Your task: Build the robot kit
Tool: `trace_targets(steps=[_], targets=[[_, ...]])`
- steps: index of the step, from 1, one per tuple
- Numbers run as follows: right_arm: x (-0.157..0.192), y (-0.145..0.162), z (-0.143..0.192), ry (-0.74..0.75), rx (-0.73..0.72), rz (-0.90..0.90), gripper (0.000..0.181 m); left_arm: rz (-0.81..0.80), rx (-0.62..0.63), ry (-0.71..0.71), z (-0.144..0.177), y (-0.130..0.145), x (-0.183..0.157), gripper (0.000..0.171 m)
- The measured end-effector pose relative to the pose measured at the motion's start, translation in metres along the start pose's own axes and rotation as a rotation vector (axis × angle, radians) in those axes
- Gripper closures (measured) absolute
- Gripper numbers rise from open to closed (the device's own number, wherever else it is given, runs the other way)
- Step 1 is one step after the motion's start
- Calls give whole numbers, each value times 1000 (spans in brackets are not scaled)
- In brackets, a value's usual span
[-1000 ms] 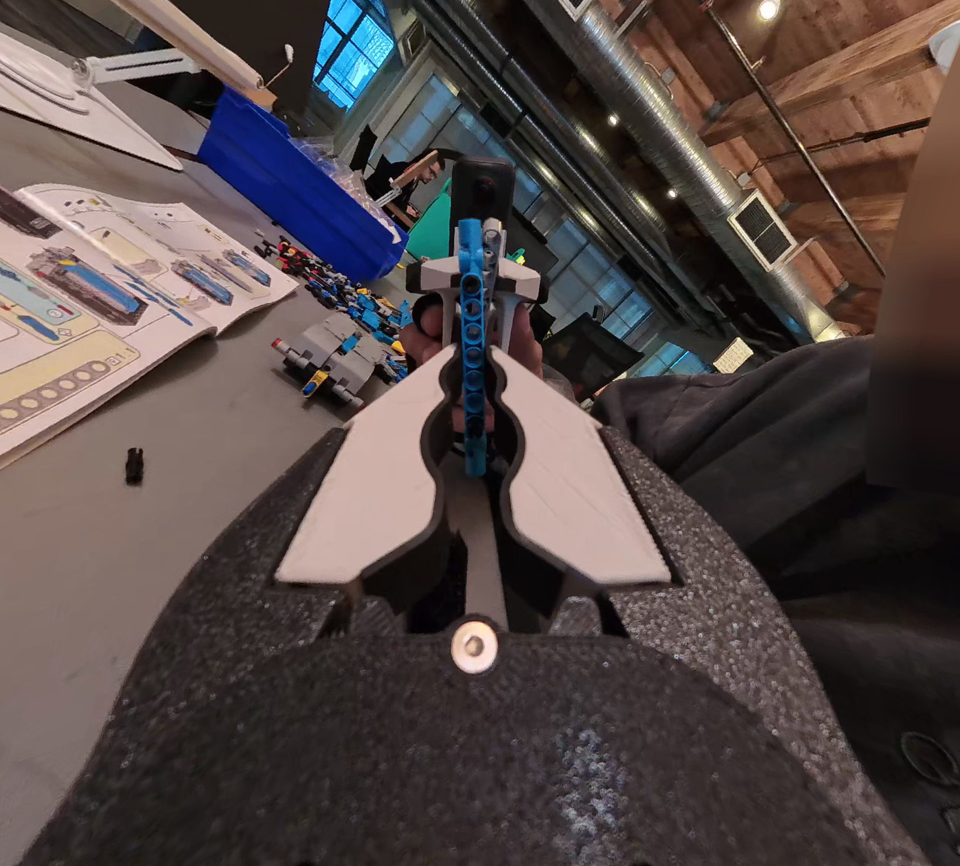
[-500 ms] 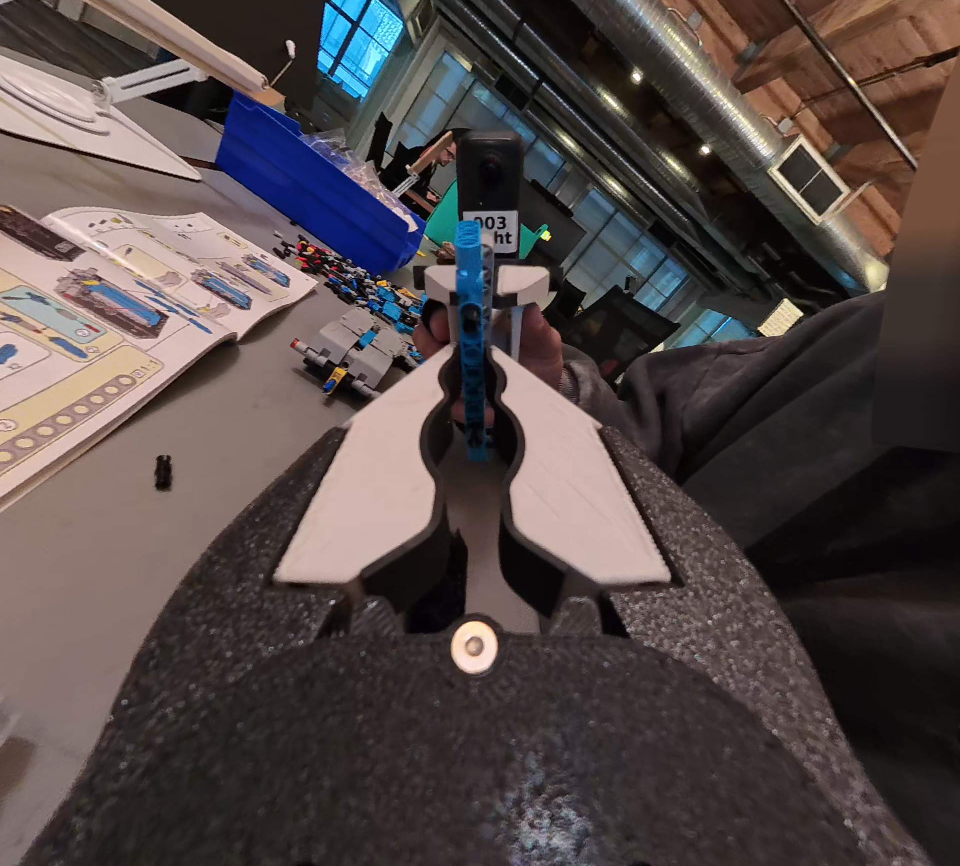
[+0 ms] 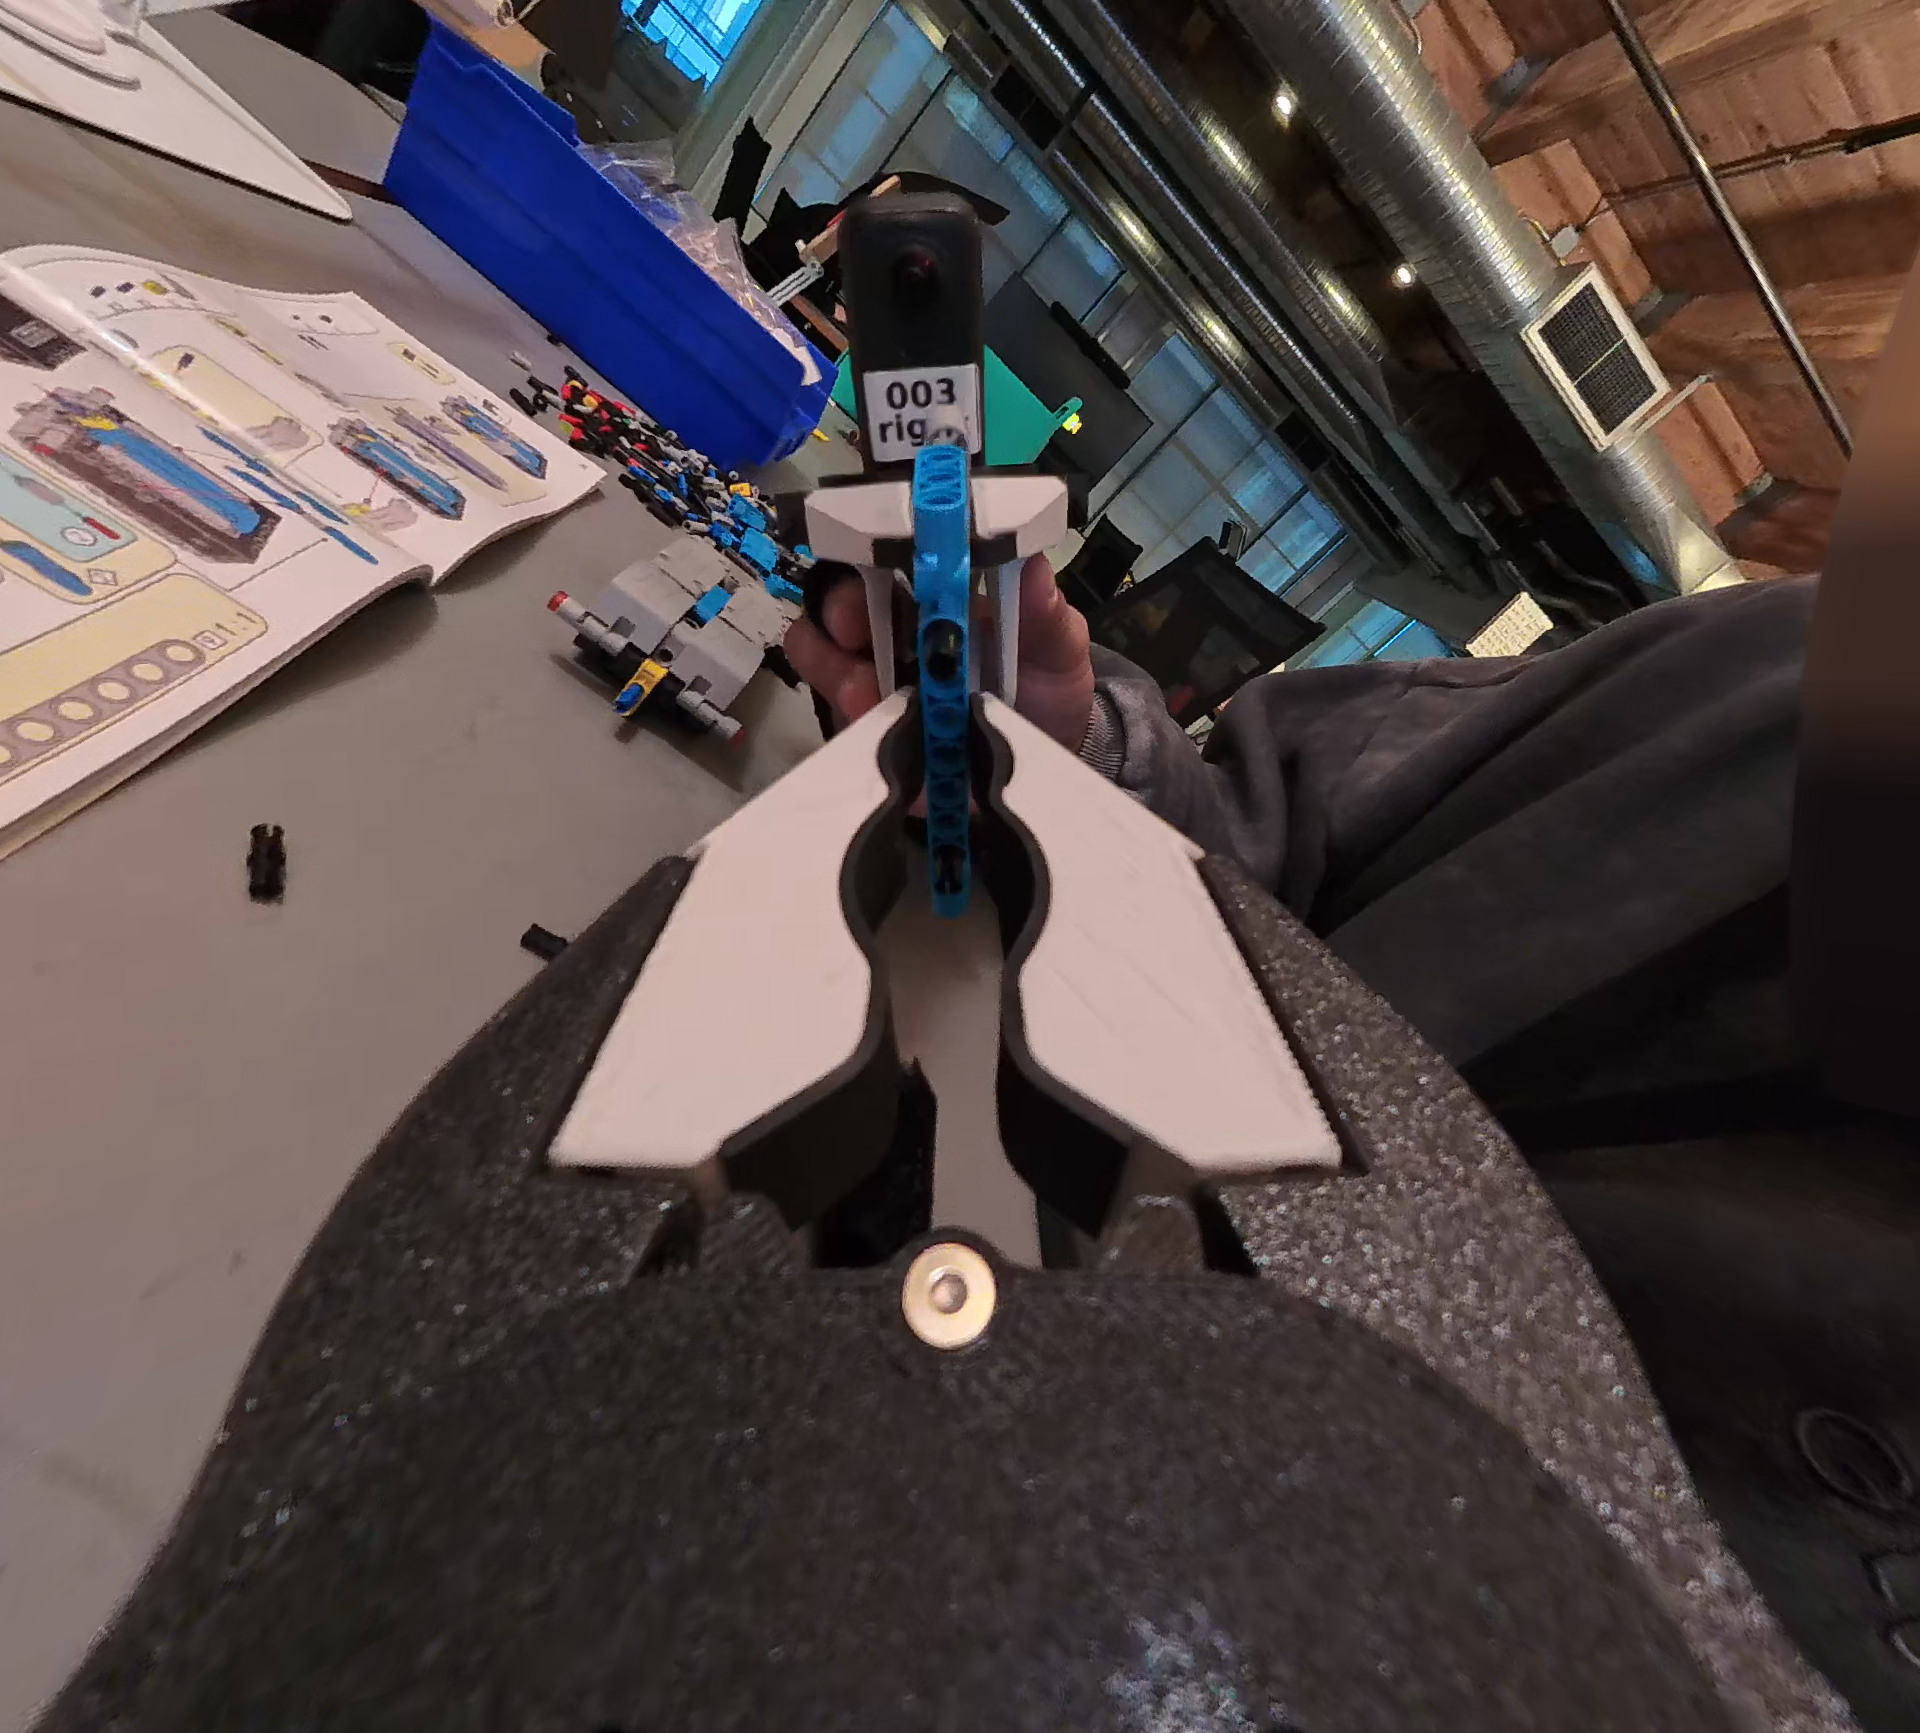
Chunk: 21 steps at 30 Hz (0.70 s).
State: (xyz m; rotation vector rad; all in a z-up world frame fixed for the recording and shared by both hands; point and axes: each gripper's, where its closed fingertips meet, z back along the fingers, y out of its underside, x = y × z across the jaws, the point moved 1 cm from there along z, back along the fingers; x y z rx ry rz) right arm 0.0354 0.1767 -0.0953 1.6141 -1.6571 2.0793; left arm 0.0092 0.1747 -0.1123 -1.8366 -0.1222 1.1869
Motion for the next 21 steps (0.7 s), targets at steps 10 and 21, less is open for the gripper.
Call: trace_targets(steps=[10,21], targets=[[-5,3,0,-28,12,-60,175,2,11,-24,1,1,3,167],[-8,6,0,-2,36,-33,175,9,16,-42,3,0,7,166]])
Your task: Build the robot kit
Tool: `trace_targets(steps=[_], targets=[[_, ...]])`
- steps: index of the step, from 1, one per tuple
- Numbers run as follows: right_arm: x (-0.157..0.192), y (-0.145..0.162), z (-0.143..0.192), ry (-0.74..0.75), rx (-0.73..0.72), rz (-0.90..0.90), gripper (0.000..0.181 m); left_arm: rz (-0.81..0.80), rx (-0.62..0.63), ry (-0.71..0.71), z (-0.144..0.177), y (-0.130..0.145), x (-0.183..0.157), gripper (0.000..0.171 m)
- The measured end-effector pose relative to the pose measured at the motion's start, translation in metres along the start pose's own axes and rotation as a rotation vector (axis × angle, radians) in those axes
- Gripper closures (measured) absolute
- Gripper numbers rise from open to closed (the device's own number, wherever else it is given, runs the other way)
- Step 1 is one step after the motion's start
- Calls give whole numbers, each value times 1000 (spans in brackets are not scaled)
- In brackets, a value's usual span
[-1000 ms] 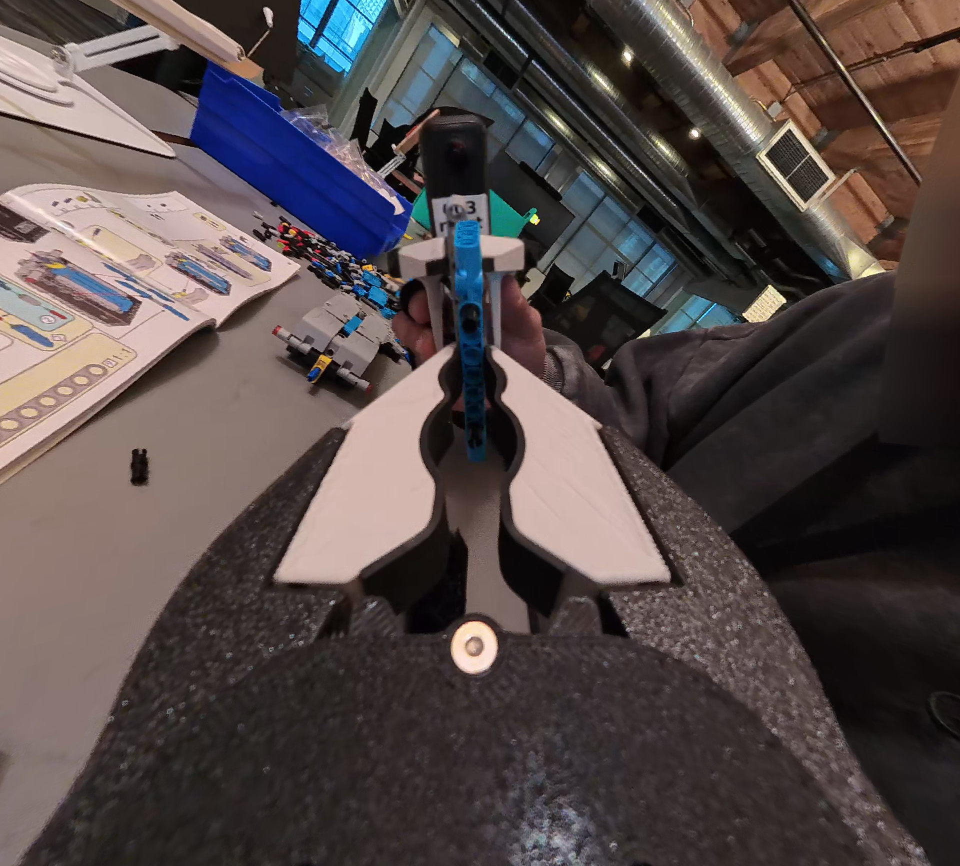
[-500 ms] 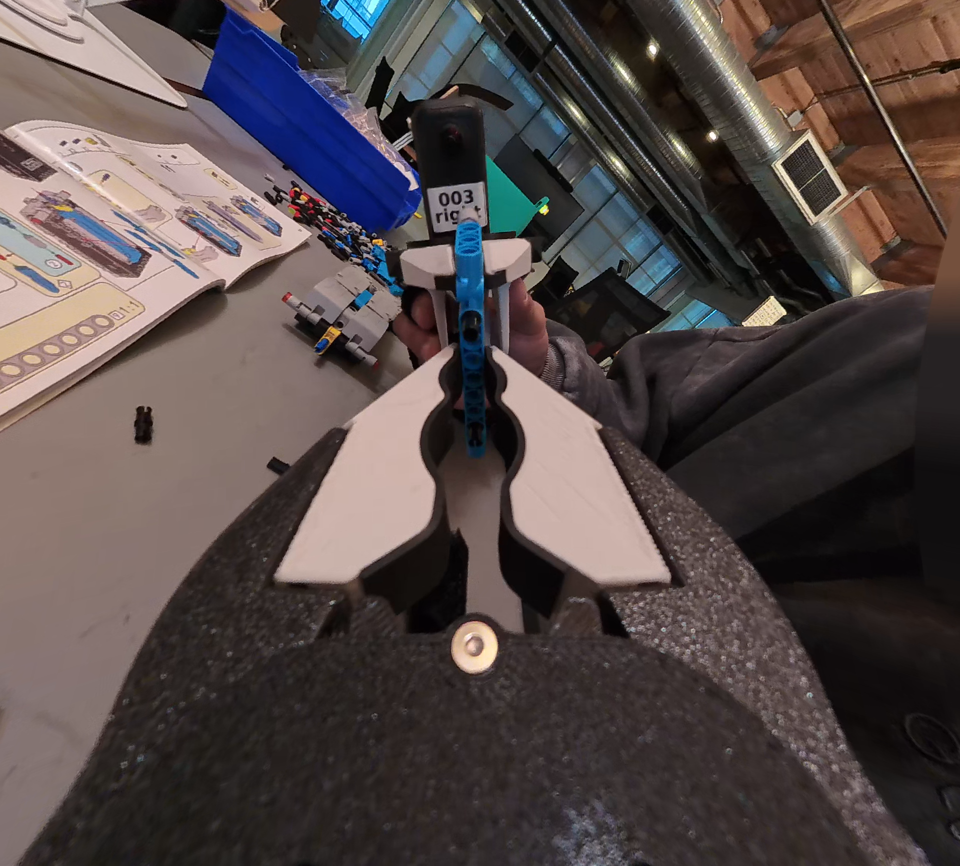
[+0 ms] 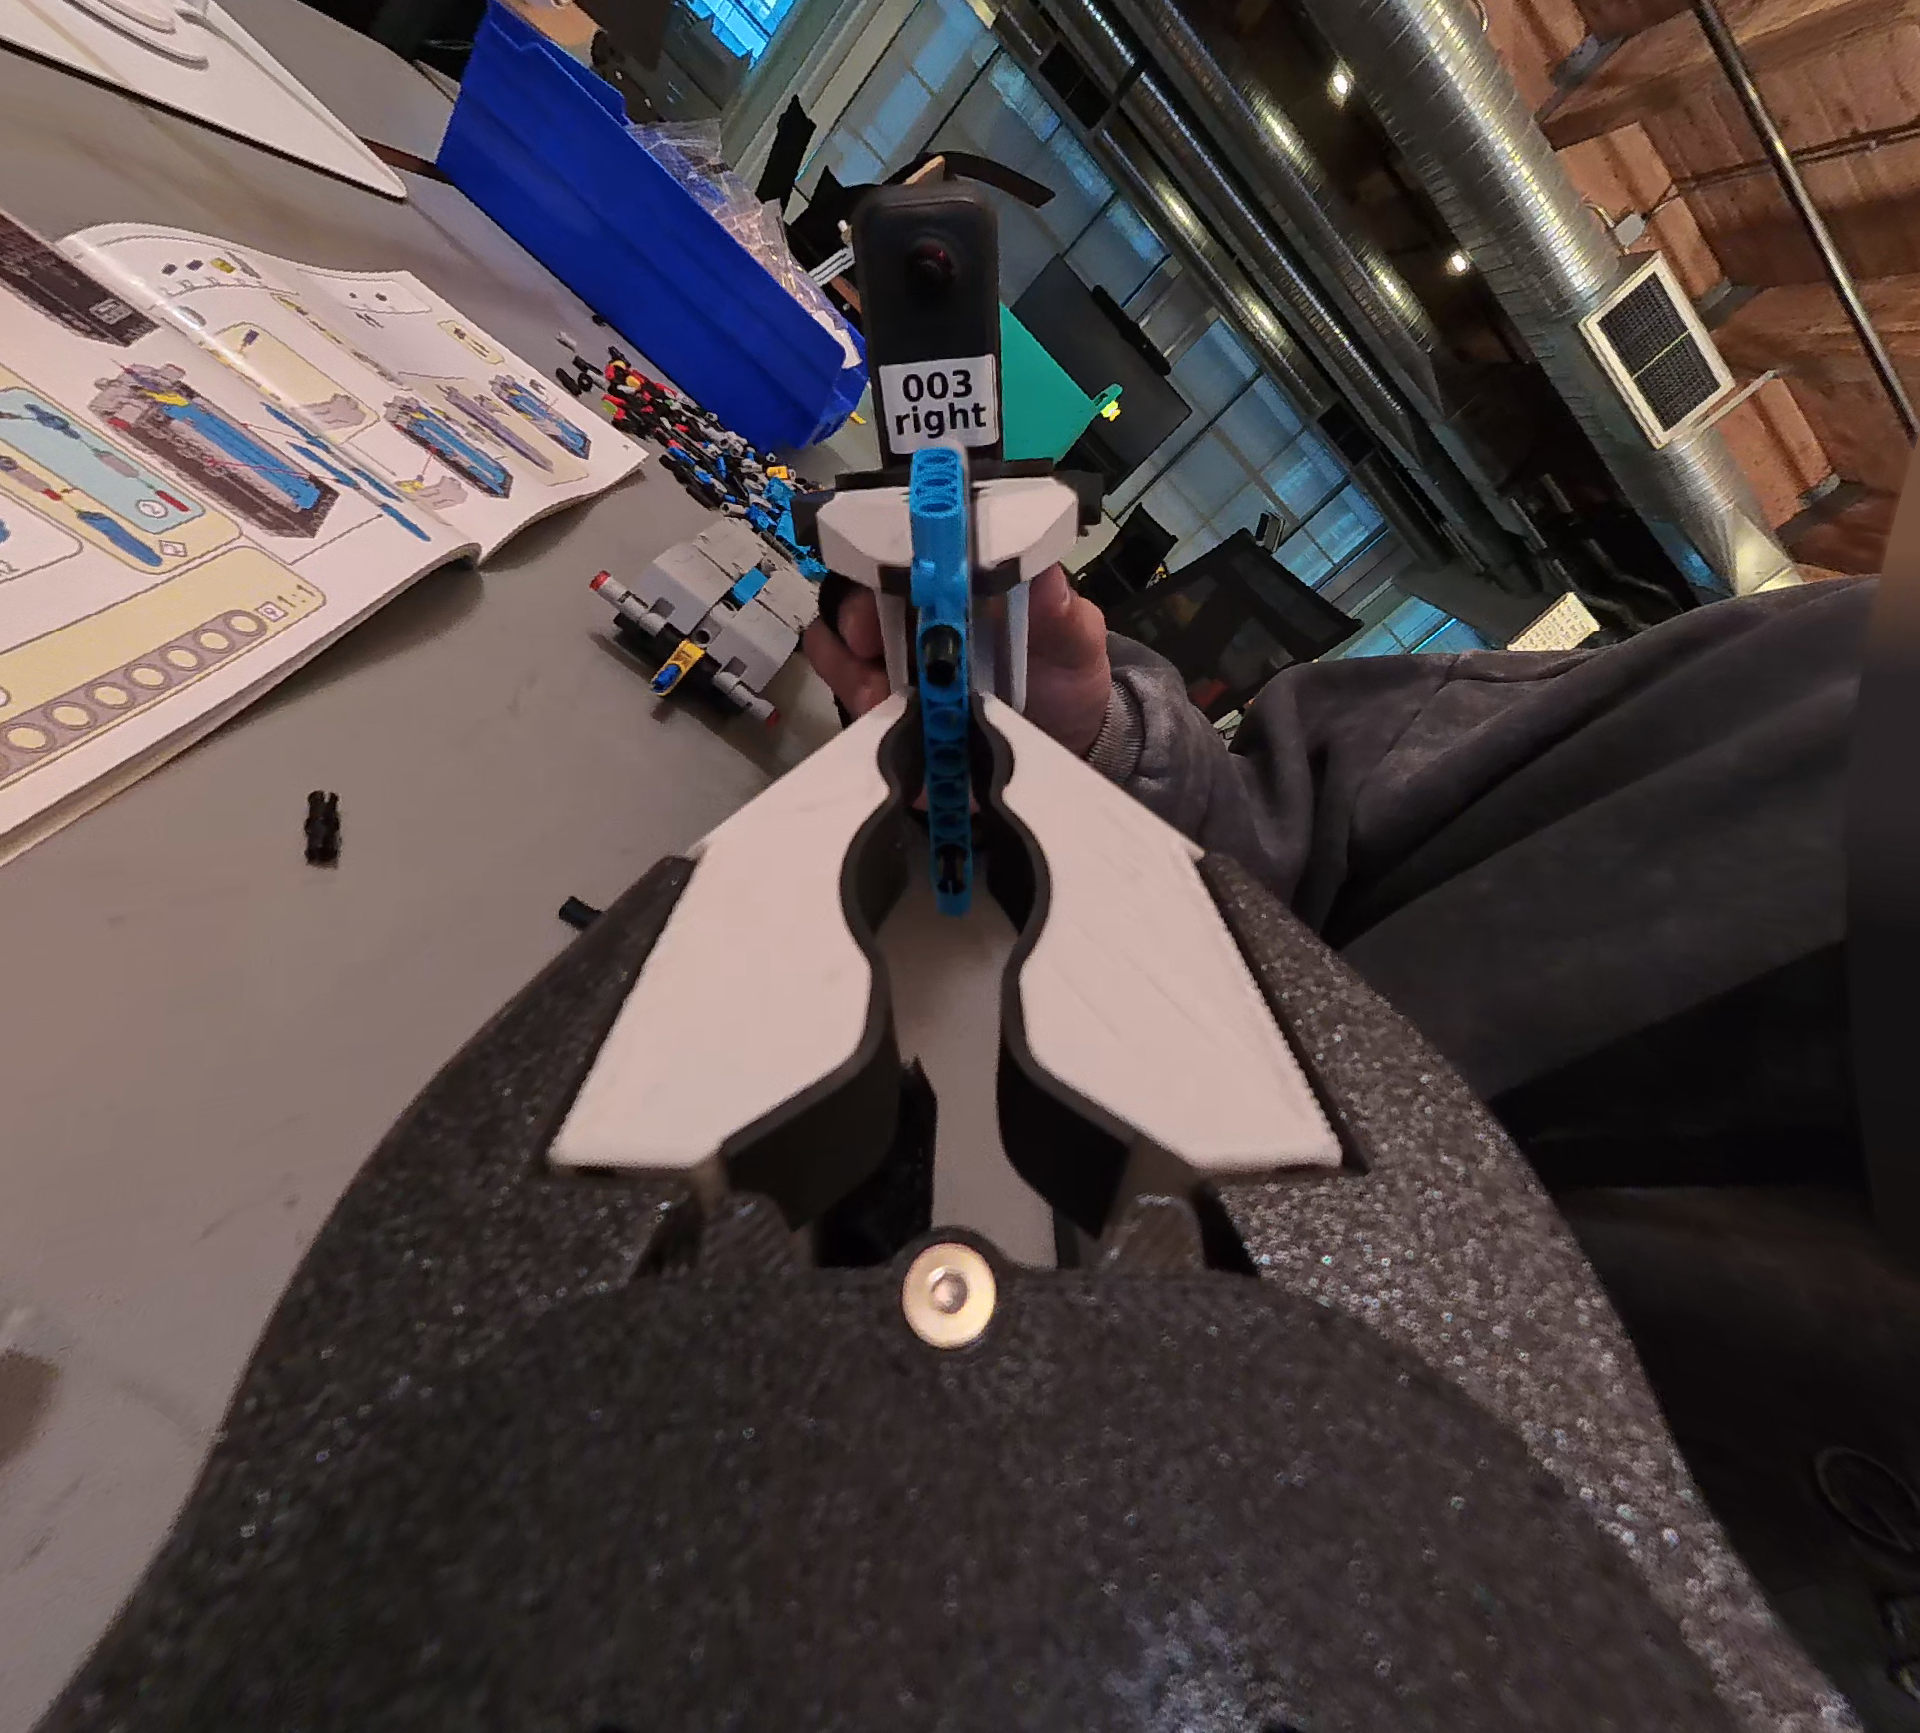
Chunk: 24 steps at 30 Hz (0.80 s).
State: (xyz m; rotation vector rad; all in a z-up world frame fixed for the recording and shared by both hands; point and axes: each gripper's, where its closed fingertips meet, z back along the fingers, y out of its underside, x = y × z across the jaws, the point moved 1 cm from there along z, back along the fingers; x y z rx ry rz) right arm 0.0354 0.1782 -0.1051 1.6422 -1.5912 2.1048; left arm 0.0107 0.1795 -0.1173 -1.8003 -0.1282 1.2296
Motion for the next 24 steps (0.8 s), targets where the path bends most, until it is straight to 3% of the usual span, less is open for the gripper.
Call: trace_targets(steps=[24], targets=[[-3,7,-1,14,38,-27,175,13,21,-1,-2,5,2,166]])
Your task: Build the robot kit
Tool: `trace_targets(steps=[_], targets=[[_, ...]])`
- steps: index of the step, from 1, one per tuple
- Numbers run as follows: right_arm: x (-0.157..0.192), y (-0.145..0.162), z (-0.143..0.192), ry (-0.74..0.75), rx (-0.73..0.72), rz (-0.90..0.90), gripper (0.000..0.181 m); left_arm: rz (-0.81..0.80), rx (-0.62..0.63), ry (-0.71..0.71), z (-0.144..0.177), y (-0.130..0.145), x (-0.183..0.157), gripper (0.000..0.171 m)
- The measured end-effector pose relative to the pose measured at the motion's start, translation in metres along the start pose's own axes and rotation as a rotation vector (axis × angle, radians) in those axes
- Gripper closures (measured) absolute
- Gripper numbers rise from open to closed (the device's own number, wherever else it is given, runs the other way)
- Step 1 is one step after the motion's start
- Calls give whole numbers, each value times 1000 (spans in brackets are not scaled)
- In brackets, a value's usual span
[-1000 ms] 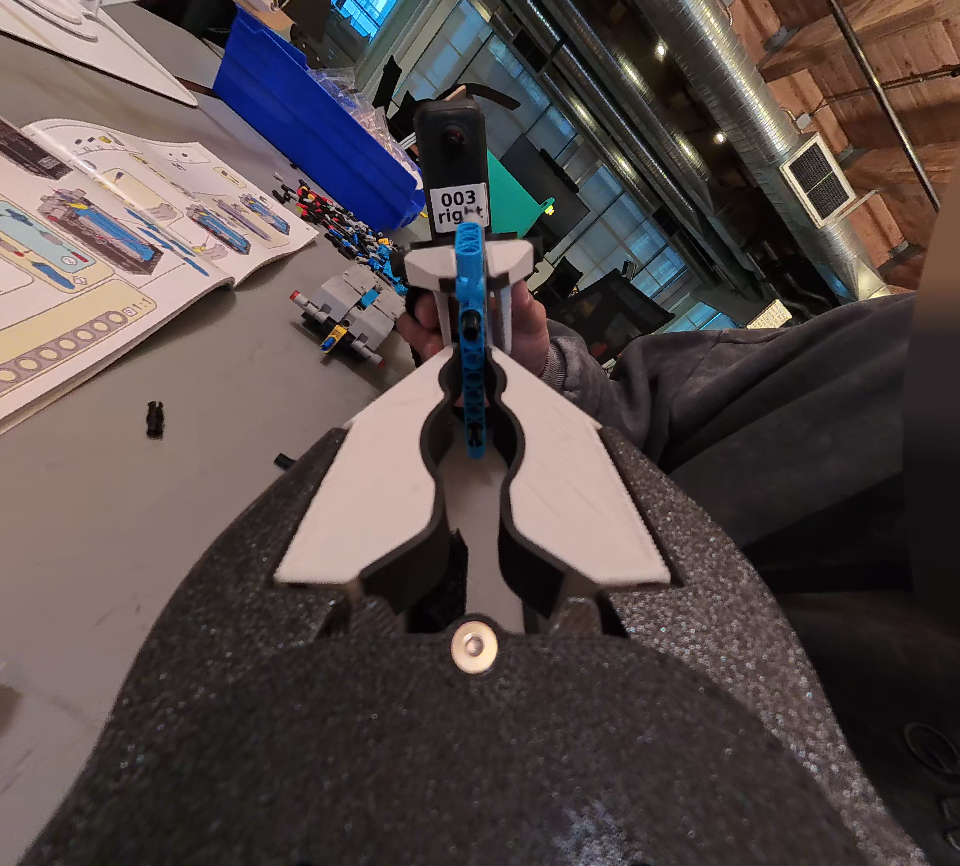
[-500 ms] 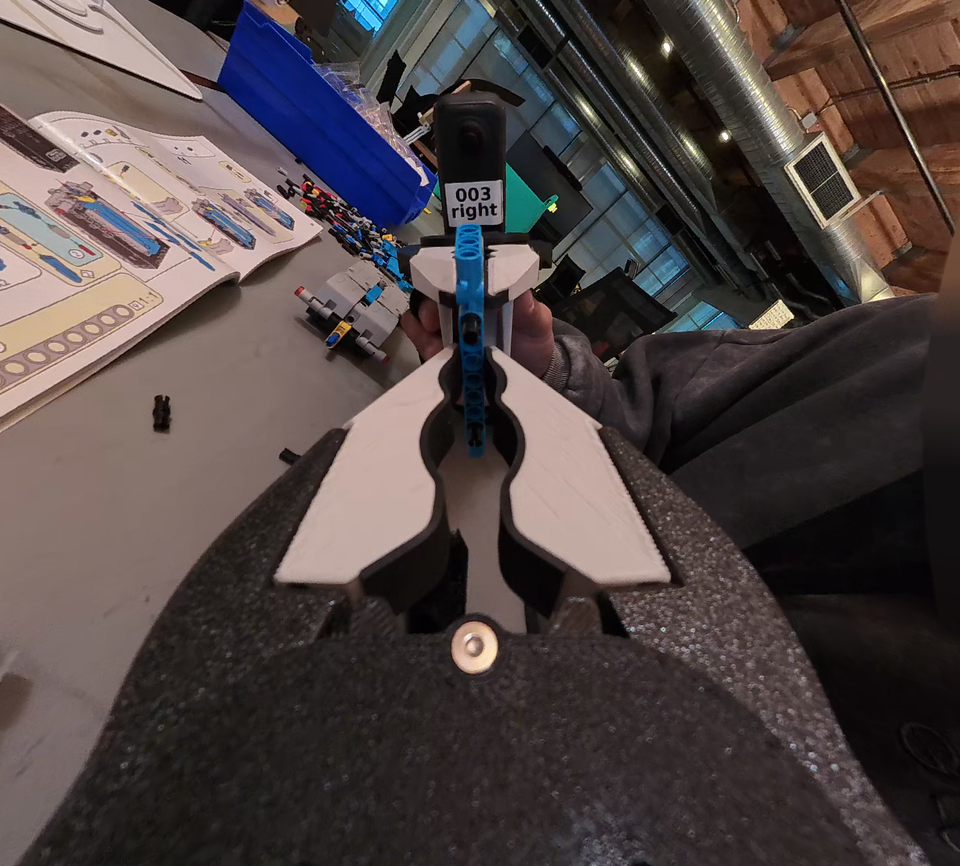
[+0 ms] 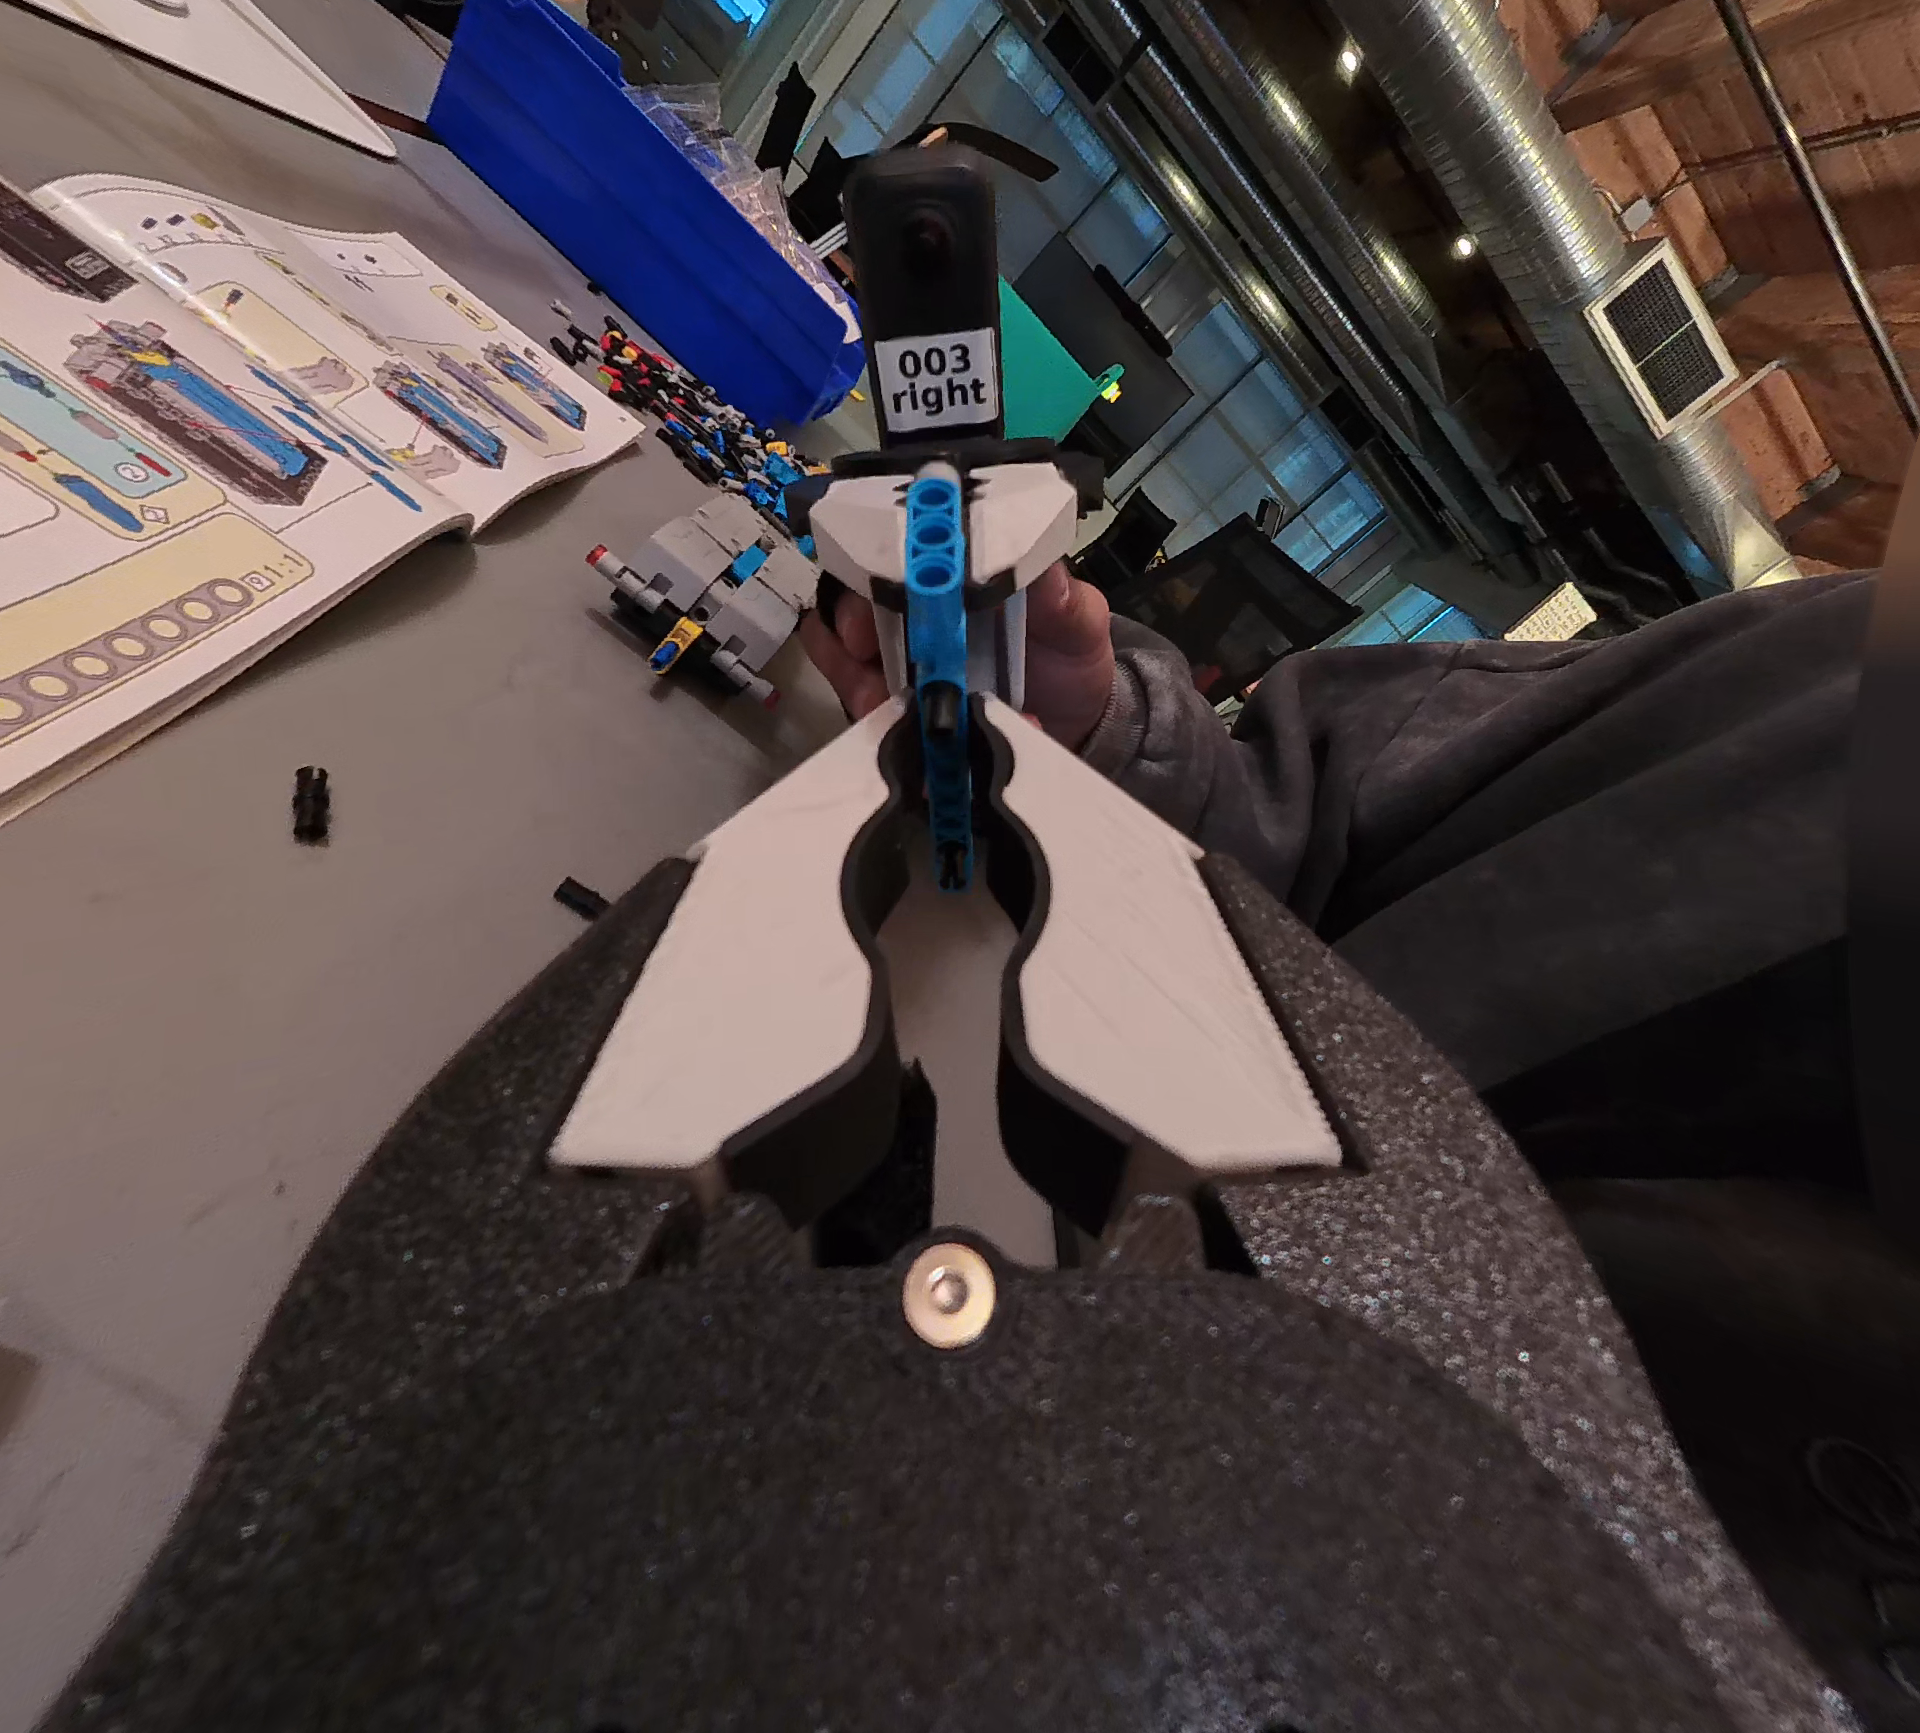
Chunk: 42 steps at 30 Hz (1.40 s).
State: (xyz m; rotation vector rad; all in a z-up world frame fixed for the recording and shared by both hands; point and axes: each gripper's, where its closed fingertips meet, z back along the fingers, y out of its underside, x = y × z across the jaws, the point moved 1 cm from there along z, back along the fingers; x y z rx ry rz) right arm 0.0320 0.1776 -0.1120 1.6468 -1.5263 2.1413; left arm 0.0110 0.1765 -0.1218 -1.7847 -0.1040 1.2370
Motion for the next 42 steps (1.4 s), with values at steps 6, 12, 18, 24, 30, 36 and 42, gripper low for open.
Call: trace_targets(steps=[6,12,18,24,30,36,42], targets=[[1,9,0,73,118,118,175,-45,72,-20,-5,12,1,166],[6,20,-1,83,213,193,175,-130,125,-14,-11,23,-4,167],[27,34,-5,44,362,279,175,-442,179,-31,-18,33,-22,166],[30,39,-2,77,413,386,175,-574,212,-76,-19,37,-22,166],[36,39,-2,79,416,470,175,-617,202,-68,-19,36,-27,166],[37,41,-1,82,430,513,173,-600,200,-60,-19,36,-27,166],[32,42,1,104,447,546,175,-533,268,-63,-19,45,-19,166]])
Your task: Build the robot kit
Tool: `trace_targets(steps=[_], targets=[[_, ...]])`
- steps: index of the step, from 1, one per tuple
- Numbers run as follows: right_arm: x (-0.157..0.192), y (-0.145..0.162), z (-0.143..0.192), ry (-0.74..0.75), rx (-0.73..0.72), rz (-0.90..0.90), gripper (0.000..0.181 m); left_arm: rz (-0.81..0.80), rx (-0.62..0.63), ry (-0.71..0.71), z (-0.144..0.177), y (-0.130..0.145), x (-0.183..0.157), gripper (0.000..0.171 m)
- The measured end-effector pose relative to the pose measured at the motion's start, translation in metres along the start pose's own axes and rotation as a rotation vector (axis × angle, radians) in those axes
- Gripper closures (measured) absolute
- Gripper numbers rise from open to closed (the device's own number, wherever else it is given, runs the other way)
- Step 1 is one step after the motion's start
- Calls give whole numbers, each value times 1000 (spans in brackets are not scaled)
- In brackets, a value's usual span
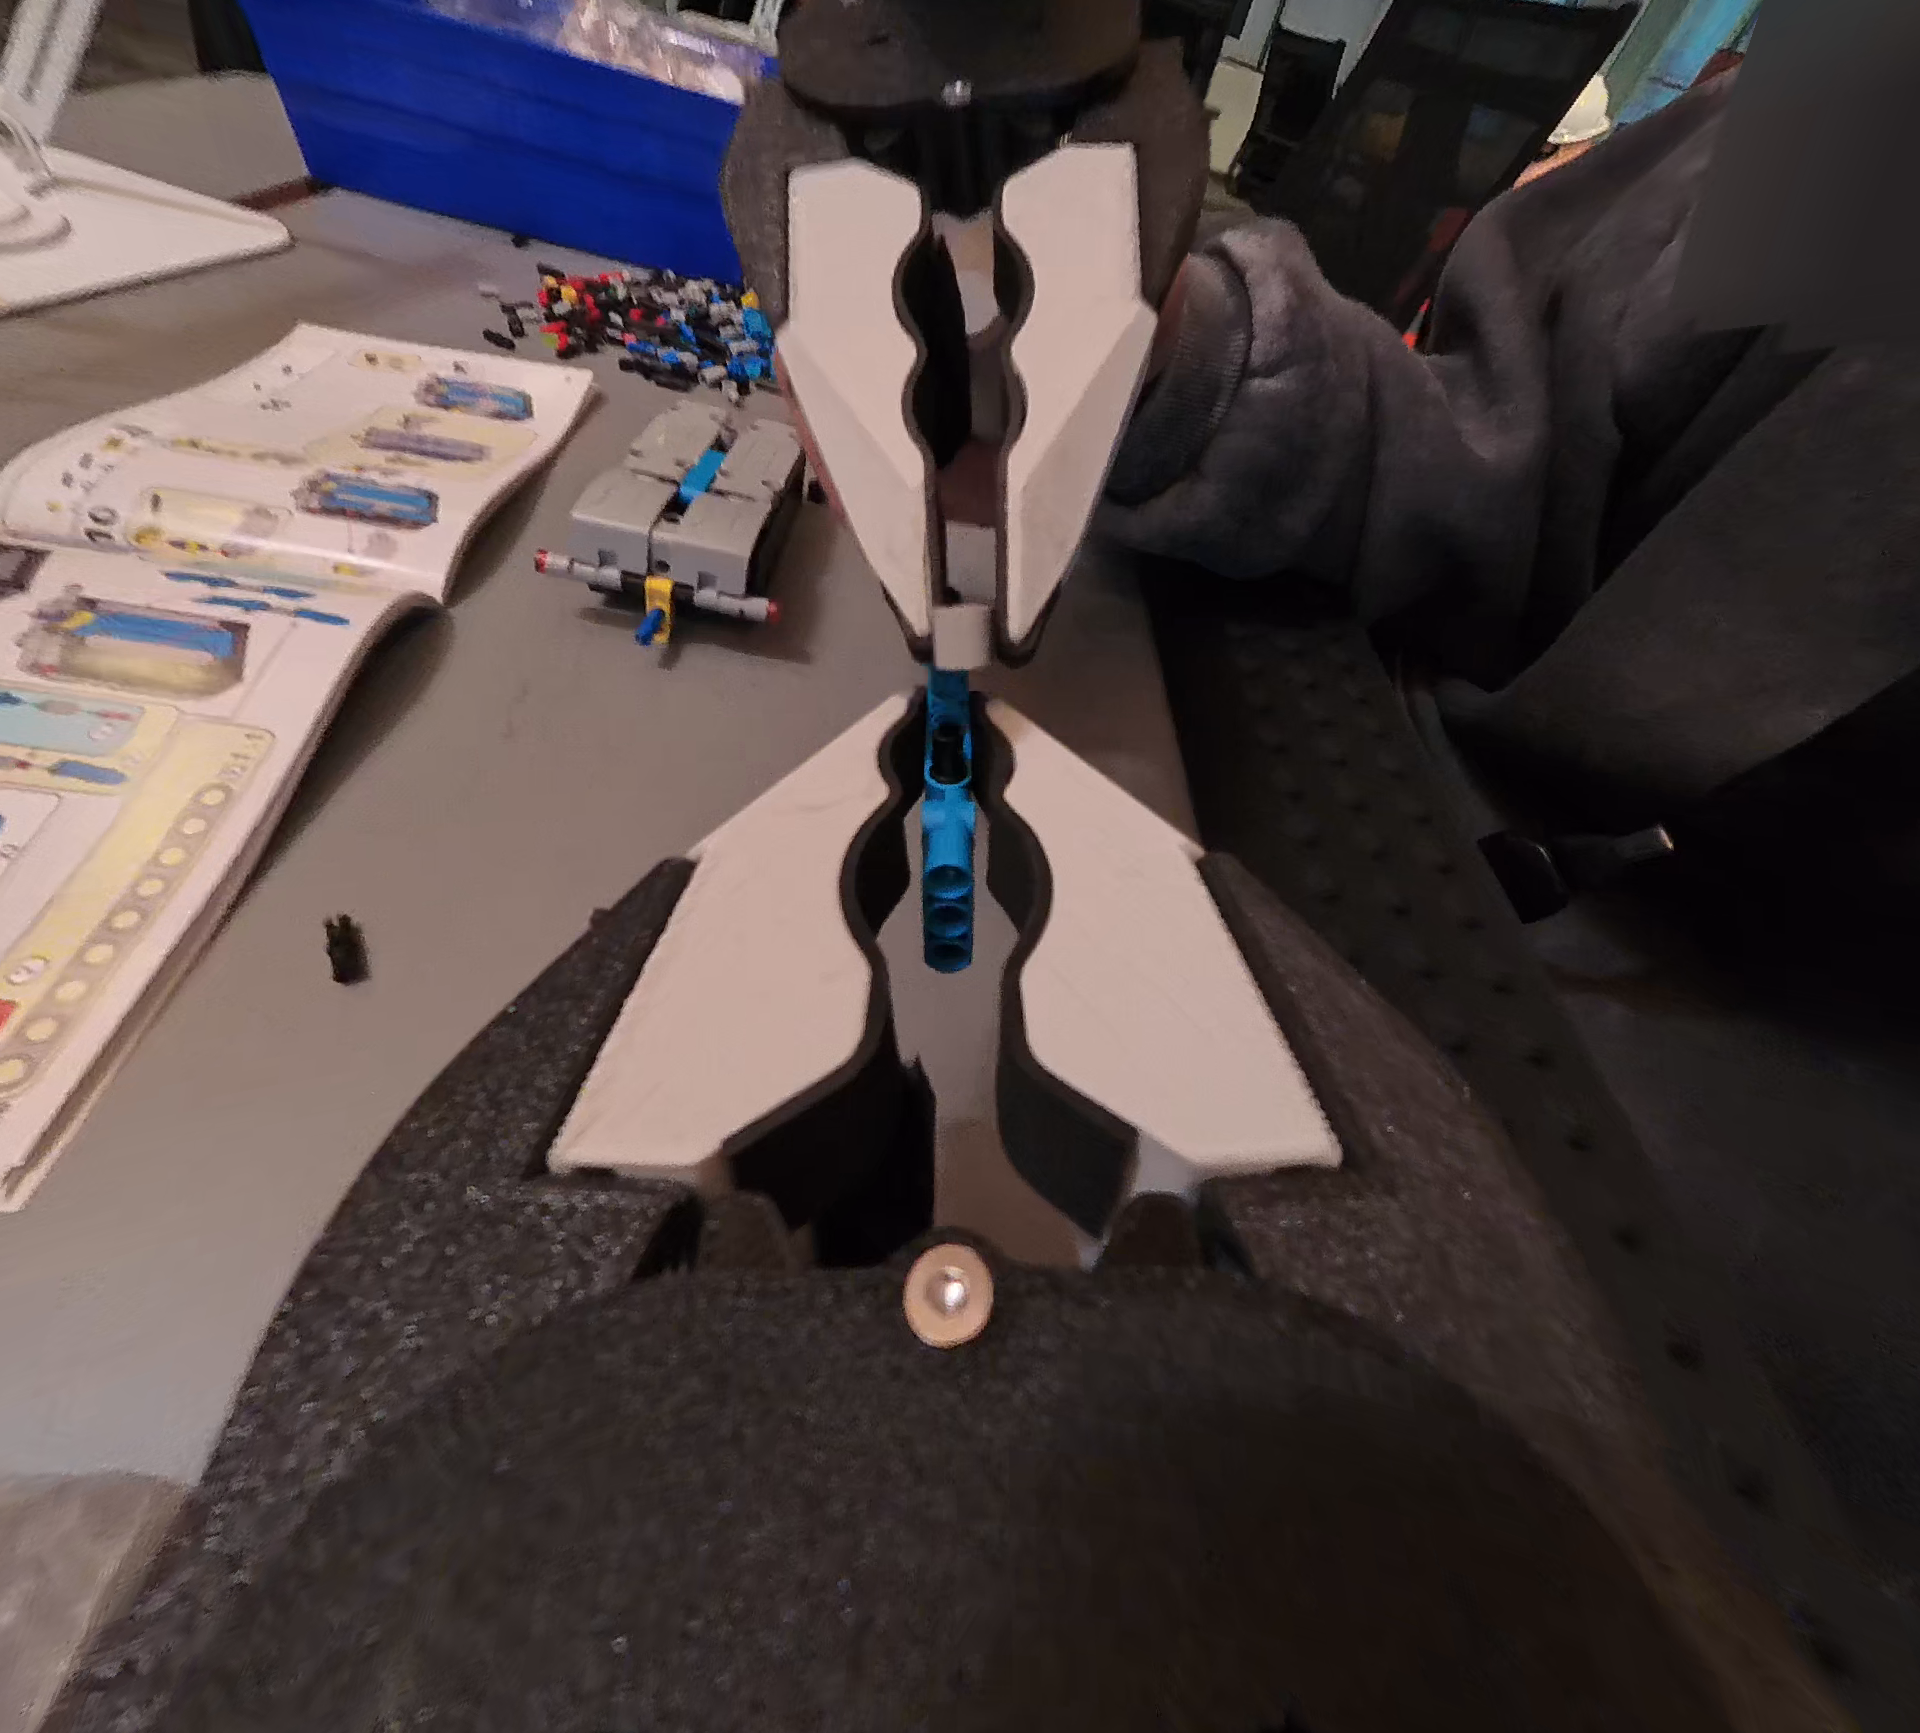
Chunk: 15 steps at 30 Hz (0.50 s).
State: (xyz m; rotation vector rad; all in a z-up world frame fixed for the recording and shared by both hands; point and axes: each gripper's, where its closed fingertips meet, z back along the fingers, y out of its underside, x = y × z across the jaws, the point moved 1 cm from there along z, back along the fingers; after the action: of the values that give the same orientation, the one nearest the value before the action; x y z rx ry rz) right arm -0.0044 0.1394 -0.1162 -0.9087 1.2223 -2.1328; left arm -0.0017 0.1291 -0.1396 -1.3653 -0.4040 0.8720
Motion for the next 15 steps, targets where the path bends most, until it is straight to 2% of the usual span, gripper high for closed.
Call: trace_targets(steps=[2,4,8,10,13,15], targets=[[-4,1,5,24,1,4,175,41,68,2,-3,11,3,166],[-12,10,13,91,67,39,175,52,147,-7,-3,23,7,166],[-5,80,21,156,473,156,175,32,253,11,-1,38,3,166],[-3,103,19,182,571,179,175,8,299,2,-3,46,3,166],[-7,129,19,223,646,169,175,-45,372,-2,-6,58,0,166],[-8,124,18,223,570,154,175,-68,380,-5,-7,59,-2,165]])
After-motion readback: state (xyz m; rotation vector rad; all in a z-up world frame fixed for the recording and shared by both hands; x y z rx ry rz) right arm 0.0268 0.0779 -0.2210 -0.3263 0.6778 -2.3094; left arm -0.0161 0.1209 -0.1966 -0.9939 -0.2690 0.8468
